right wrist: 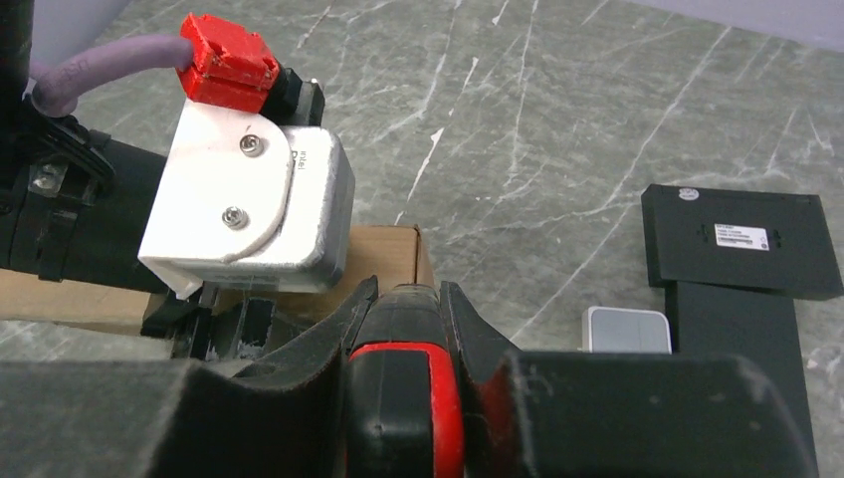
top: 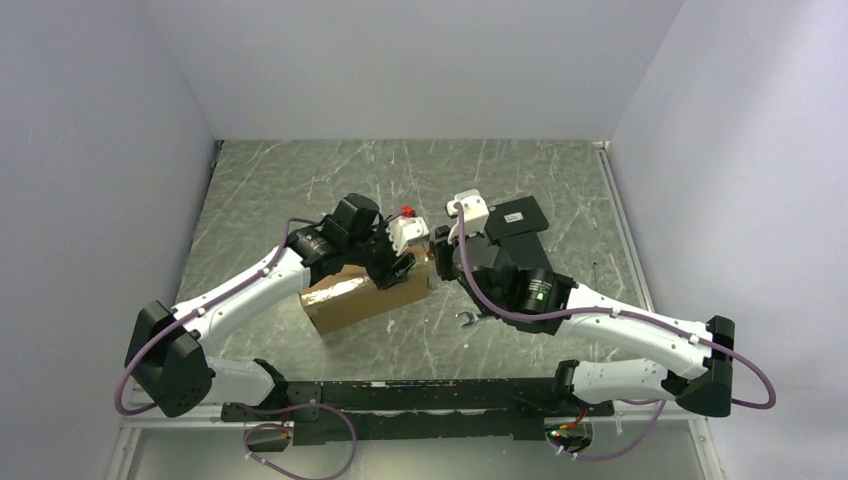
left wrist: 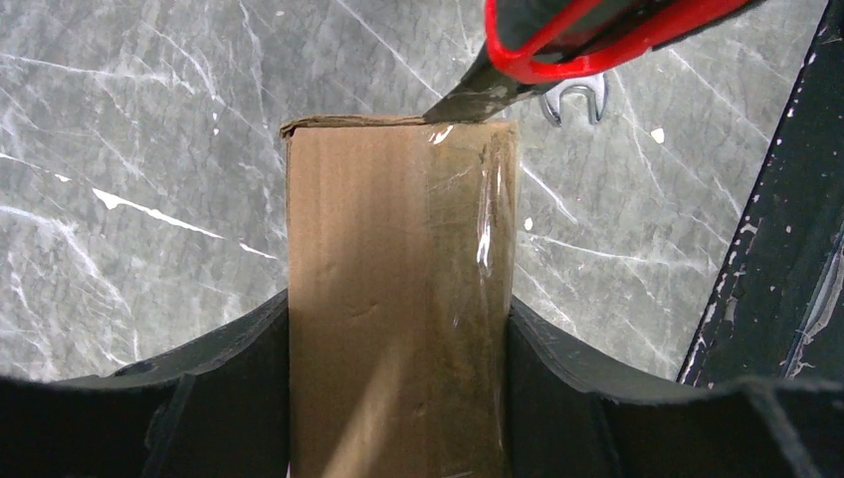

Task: Unpack the express box

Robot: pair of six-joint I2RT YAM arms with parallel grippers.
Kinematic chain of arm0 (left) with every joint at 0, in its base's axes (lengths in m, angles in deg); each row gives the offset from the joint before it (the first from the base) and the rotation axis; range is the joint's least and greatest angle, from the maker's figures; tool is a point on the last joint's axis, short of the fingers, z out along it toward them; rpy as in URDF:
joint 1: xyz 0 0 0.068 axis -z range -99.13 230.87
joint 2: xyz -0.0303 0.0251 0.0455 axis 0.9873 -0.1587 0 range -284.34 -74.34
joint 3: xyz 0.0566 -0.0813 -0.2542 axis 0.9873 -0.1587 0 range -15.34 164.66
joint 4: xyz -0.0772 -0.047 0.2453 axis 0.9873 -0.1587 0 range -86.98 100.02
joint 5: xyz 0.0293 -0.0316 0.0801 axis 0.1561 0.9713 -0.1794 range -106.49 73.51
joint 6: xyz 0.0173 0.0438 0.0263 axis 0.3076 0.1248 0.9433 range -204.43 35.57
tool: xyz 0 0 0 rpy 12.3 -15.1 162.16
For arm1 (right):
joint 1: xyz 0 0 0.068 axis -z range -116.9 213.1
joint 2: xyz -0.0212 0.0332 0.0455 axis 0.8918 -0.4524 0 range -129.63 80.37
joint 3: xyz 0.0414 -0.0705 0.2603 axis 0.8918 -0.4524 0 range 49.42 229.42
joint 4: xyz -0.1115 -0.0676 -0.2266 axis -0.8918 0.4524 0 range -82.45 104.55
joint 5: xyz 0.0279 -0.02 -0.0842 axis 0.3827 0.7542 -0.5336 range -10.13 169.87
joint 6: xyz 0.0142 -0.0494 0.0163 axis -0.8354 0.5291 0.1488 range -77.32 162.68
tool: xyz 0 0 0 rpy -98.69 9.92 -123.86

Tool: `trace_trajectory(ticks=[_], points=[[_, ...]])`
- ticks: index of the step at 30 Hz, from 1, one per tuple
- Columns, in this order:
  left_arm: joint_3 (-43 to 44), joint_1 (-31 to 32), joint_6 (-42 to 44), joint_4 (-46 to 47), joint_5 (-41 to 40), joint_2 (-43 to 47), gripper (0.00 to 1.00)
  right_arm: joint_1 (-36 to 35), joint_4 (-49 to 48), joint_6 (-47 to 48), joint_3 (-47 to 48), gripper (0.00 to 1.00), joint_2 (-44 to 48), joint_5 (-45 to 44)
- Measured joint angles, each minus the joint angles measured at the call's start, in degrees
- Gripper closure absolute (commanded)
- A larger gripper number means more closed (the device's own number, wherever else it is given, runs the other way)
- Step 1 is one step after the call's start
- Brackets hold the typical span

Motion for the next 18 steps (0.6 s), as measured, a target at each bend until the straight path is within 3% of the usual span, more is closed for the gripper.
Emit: trace_trajectory(ticks=[18], points=[[0.0,0.1,0.0,0.1,-0.3,0.0,0.45,-2.5,-1.3,-4.2,-3.4,1.00,3.2,-4.7]])
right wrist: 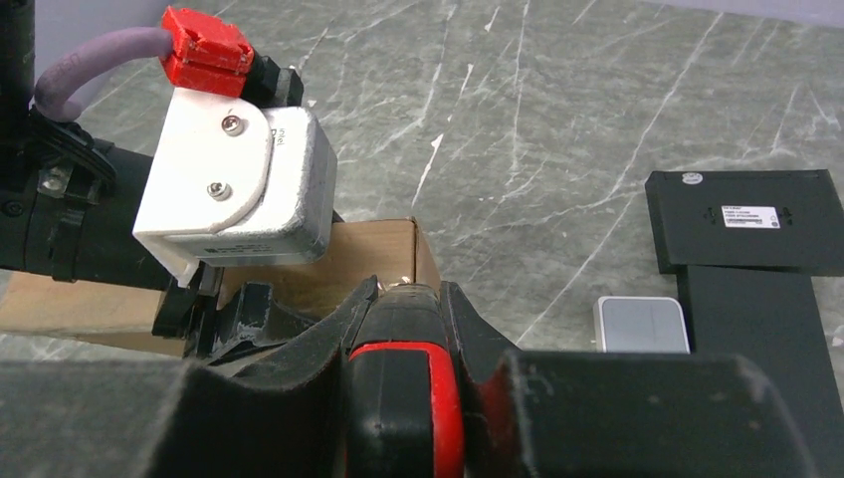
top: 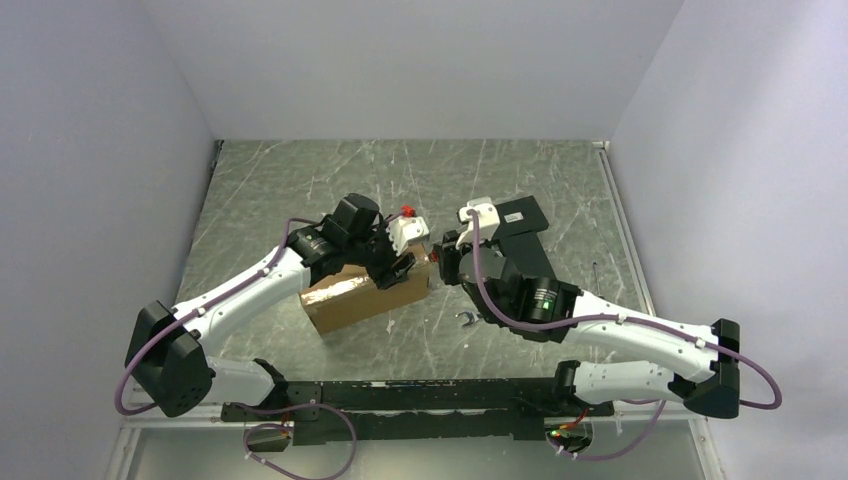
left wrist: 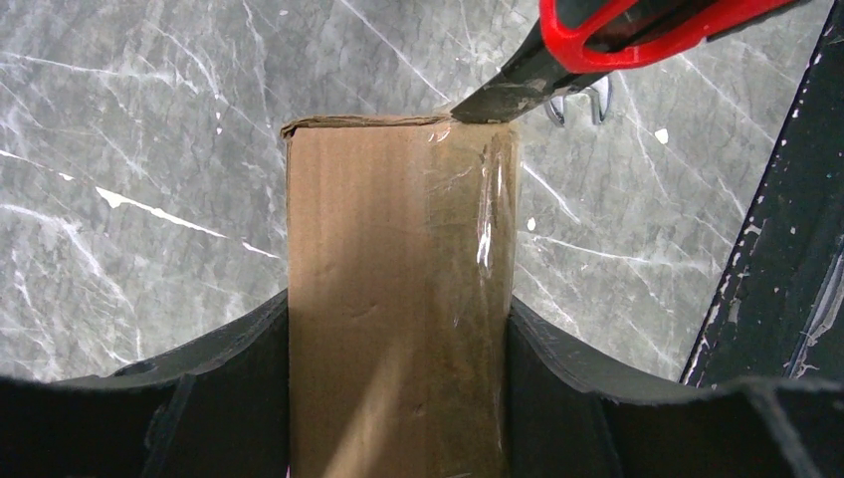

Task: Unpack the express box

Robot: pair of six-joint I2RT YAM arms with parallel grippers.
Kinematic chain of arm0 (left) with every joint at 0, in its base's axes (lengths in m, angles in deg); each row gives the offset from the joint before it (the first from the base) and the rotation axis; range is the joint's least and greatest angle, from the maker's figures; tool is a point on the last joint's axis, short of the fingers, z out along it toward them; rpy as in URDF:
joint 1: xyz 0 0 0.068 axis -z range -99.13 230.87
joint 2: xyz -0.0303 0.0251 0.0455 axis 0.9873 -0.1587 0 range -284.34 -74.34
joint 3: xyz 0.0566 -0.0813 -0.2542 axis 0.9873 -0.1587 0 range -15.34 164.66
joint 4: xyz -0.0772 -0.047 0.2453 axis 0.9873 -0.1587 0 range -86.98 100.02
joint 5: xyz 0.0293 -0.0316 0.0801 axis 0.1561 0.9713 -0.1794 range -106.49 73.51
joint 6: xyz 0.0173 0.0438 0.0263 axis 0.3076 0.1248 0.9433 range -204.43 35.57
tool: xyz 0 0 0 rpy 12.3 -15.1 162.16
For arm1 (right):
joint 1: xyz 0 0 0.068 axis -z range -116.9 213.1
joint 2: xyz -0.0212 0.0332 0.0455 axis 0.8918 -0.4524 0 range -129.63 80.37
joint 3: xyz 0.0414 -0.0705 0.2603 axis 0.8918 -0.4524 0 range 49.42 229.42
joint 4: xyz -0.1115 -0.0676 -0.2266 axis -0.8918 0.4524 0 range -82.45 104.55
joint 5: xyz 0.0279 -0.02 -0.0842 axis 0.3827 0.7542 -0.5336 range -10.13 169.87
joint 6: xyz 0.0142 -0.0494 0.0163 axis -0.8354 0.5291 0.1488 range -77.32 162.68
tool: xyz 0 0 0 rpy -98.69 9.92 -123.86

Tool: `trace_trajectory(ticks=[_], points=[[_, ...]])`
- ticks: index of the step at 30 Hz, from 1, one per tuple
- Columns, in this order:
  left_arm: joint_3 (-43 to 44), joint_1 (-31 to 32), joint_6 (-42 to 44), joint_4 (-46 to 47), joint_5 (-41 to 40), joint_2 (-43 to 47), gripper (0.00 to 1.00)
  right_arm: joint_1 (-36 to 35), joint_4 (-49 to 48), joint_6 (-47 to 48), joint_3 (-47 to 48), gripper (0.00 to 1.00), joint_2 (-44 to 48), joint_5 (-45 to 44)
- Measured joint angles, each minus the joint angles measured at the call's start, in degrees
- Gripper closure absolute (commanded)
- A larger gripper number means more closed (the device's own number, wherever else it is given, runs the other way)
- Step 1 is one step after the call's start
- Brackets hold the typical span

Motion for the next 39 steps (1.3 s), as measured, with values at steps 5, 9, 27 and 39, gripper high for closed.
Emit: trace_trajectory(ticks=[5,9,27,39], points=[[0.0,0.1,0.0,0.0,0.0,0.0,0.45,-1.2,-2.1,1.4,-1.8,1.00,1.4,-1.2],[0.0,0.3,0.1,0.1,-0.3,0.0,0.45,-2.4,-3.3,3.9,-2.8,1.00,3.7,-2.0],[0.0,0.5,-0.7,0.4,-2.0,-0.1,0.40,10.0,5.0,5.3,-4.7,1.00,15.8,-13.6],[0.0,-2.3,-5.1,1.1,-3.1,-0.1,0.41,43.5,18.8,3.6,11.6,1.00,-19.2,44.3]])
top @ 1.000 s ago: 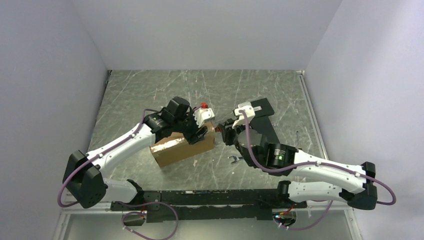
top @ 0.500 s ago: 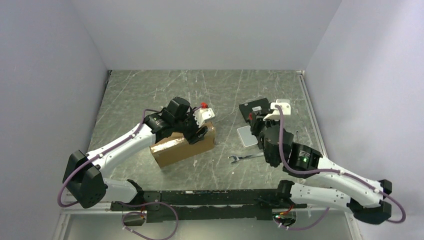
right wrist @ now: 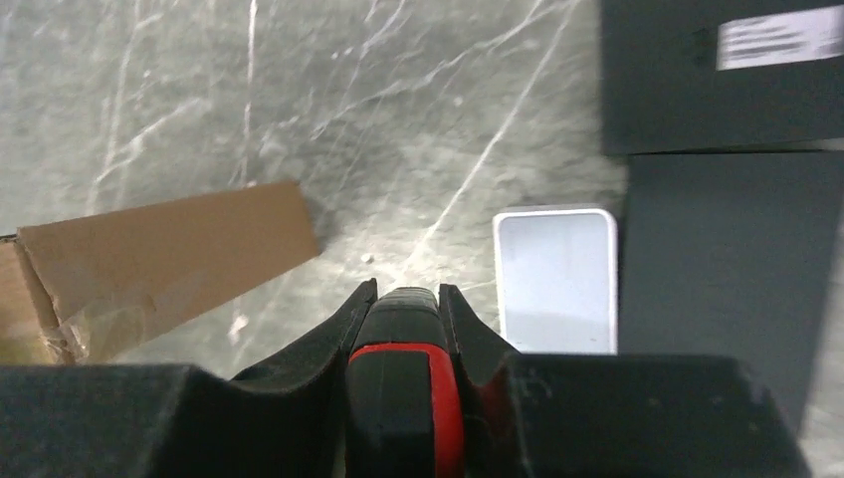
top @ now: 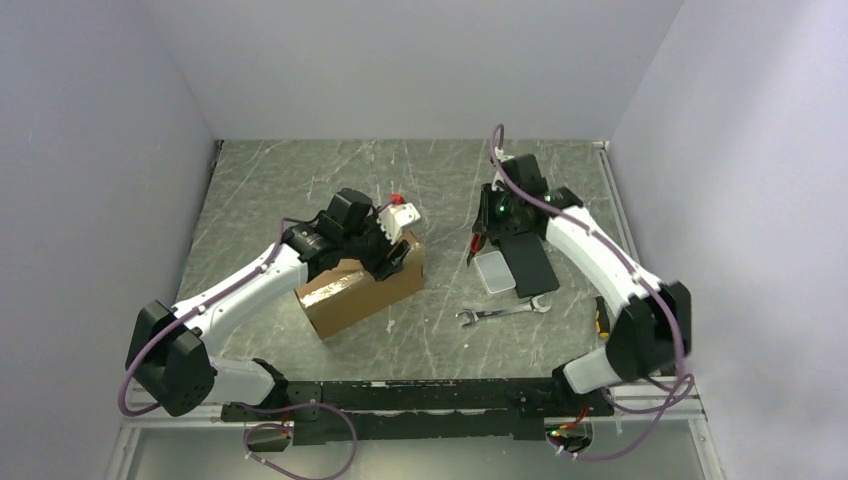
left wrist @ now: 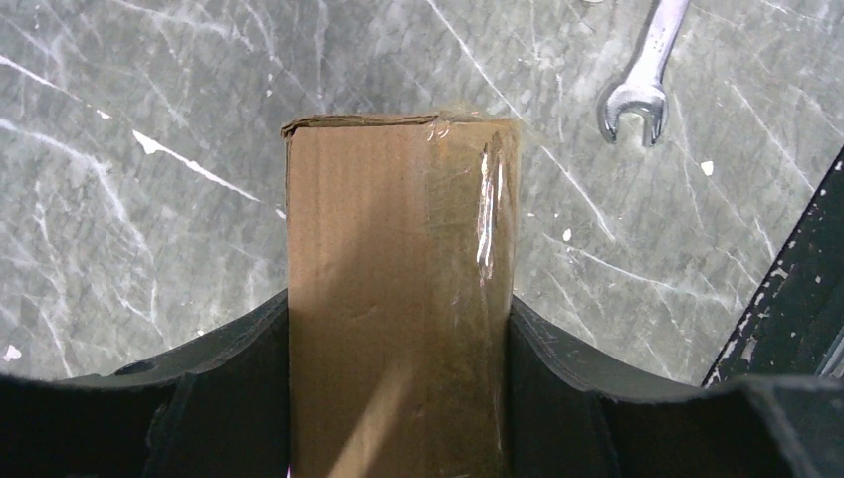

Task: Unpack the express box

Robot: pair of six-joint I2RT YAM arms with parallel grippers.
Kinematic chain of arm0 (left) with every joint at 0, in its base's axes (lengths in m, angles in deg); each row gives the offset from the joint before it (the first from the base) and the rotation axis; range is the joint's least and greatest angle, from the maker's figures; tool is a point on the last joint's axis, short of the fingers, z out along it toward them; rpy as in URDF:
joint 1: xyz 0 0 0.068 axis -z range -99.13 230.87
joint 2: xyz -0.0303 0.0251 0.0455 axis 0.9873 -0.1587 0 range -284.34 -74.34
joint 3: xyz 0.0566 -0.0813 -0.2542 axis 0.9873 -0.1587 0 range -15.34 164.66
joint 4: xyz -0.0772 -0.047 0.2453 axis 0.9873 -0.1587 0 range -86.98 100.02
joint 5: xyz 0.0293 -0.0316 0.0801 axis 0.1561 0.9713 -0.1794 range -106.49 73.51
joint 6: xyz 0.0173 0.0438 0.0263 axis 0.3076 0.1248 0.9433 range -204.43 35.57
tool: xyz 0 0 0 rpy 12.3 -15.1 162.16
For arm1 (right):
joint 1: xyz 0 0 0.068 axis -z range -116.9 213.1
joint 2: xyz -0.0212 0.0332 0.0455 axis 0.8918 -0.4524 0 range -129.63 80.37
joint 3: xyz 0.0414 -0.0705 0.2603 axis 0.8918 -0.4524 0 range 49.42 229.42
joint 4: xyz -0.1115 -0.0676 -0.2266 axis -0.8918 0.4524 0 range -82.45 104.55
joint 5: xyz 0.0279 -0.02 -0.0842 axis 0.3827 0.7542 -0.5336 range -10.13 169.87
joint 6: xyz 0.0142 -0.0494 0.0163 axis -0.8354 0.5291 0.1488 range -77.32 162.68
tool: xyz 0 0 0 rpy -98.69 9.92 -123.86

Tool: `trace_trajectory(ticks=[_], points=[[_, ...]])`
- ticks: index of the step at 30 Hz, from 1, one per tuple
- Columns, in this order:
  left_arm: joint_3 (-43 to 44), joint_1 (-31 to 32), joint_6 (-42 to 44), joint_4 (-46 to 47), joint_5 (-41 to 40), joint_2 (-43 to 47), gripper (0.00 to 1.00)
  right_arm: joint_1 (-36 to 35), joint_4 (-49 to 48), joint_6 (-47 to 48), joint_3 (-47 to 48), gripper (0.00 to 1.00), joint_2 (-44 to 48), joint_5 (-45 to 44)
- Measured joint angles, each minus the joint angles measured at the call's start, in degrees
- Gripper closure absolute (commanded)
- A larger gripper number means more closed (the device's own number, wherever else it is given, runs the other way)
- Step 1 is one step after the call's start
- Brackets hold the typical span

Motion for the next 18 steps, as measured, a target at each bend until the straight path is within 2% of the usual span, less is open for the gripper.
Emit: trace_trajectory(ticks=[2,5,12,15,18], points=[[0.0,-0.7,-0.2,0.0,-0.1,0.0,0.41,4.3,3.3,0.2,3.8,1.00,-5.9,10.1],[0.0,-1.0,-0.3,0.0,-0.3,0.0,0.41,7.7,6.9,1.0,11.1,1.00,-15.2,19.2],[0.1,-1.0,-0.2,-0.1,-0.5,-0.1,0.42,9.6,11.9,1.7,31.7,0.98,-34.8,26.9],[0.1,-1.0,-0.3,0.0,-0.5,-0.1,0.42,12.4,11.4,0.2,40.2,0.97,-43.3,31.5],[0.1,-1.0,-0.2,0.0,-0.5,-0.1,0.42,16.4,7.6,-4.2,43.1,0.94,-49.7,36.1]])
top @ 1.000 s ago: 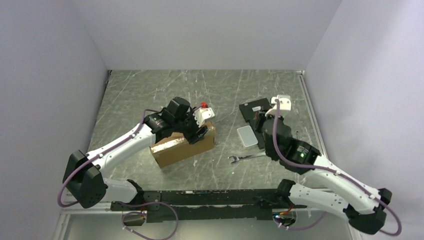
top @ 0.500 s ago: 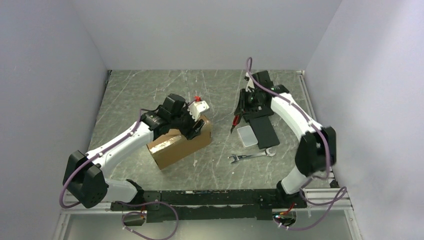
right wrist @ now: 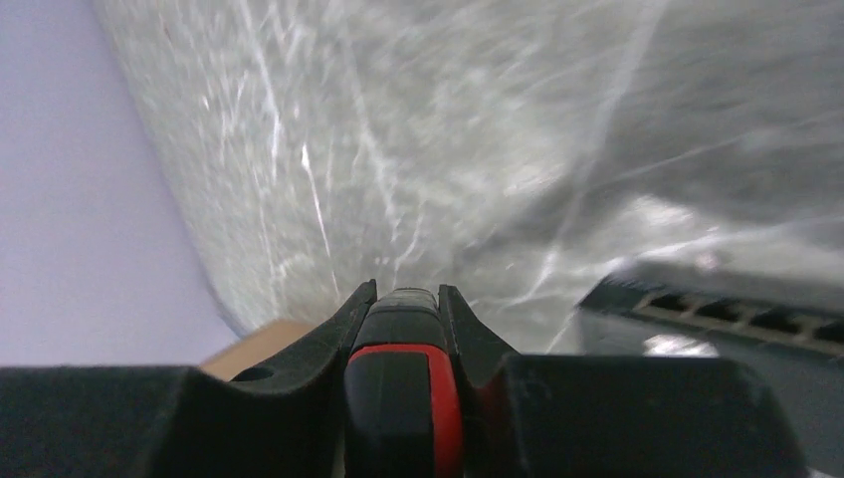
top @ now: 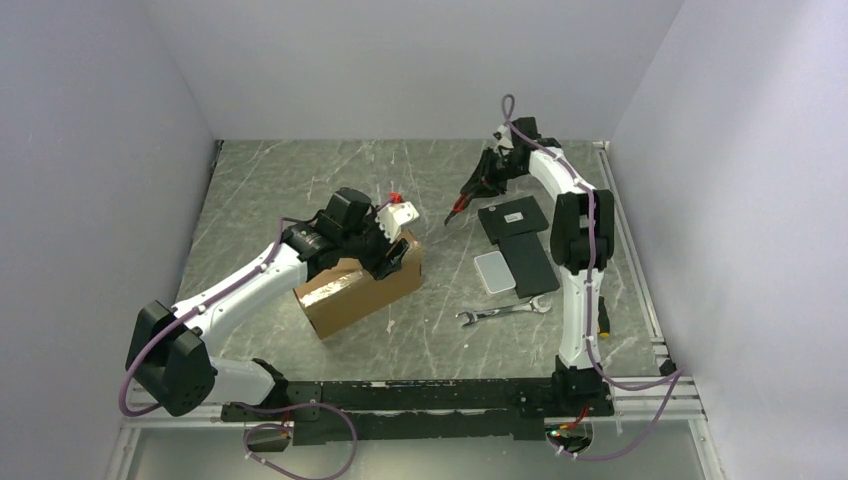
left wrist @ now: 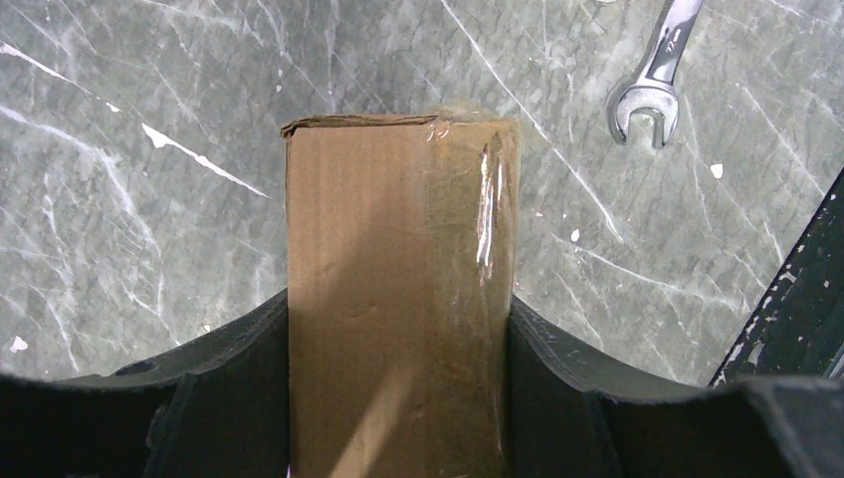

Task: Unpack the express box

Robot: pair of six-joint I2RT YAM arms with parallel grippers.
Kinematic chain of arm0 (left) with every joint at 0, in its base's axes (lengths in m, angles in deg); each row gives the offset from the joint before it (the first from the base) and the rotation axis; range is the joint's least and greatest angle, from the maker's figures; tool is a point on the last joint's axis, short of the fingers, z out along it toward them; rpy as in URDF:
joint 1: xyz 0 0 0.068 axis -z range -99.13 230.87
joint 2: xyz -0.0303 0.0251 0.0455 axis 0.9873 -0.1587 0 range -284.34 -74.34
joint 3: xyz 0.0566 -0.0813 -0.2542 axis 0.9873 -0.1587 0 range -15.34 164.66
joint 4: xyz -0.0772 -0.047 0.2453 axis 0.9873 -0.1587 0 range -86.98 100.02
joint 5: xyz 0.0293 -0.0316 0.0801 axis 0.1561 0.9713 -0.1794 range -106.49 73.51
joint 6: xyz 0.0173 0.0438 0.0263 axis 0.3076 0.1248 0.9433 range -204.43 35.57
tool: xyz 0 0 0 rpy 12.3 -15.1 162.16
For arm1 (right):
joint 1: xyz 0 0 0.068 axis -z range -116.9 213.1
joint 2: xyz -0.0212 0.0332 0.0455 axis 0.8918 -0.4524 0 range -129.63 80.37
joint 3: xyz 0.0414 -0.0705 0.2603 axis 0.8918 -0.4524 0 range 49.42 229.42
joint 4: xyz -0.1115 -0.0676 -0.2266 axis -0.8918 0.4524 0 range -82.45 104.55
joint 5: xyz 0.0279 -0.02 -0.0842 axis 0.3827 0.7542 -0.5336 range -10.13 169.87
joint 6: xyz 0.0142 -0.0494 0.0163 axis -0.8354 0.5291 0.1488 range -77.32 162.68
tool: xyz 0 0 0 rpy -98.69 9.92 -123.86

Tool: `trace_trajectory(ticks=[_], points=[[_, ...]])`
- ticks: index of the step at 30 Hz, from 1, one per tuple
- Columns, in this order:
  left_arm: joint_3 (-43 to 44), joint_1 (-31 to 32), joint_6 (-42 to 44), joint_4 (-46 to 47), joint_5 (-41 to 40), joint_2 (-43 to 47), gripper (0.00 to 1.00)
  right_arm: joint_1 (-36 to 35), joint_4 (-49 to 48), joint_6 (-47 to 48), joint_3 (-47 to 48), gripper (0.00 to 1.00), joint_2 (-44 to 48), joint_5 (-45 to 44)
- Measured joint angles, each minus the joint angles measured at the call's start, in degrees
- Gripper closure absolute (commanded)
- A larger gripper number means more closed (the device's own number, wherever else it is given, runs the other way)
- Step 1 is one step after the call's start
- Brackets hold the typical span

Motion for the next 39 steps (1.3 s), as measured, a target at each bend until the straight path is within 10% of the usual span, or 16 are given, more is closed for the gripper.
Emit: trace_trajectory(ticks=[13,30,39], points=[[0.0,0.0,0.0,0.0,0.4,0.0,0.43,4.7,-15.6,-21.0,0.4,0.66,-8.6,3.4],[0.4,-0.1,0.1,-0.5,0.9,-0.3,0.43,4.3,-10.8,-18.8,6.8,0.36,-12.9,-2.6],[0.8,0.0,0.1,-0.7,0.9,-0.6,0.45,1.9,-7.2,-9.3,-8.2,0.33,7.8,-14.3]])
